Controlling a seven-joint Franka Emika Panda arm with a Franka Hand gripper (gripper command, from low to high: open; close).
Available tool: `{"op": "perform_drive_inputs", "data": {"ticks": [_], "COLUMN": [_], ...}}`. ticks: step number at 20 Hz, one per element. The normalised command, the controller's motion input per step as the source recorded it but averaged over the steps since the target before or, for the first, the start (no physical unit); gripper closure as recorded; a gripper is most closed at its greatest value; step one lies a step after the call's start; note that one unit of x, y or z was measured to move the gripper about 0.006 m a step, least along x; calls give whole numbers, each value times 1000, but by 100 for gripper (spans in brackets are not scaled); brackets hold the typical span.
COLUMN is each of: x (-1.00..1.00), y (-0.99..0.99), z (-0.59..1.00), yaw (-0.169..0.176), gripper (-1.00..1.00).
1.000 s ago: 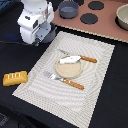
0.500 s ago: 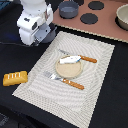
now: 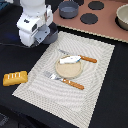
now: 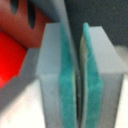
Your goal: Interact with the objects in diverse but meaningful ways.
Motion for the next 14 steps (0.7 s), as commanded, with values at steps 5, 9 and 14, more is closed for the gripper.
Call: {"op": "perform_drive_inputs", "data": {"ticks": [5,9,14], "x": [-122,-51,-11], "y": [8,117,207], "z": [175,796,1000], "yaw": [2,0,0], "gripper": [100,100,100]}}
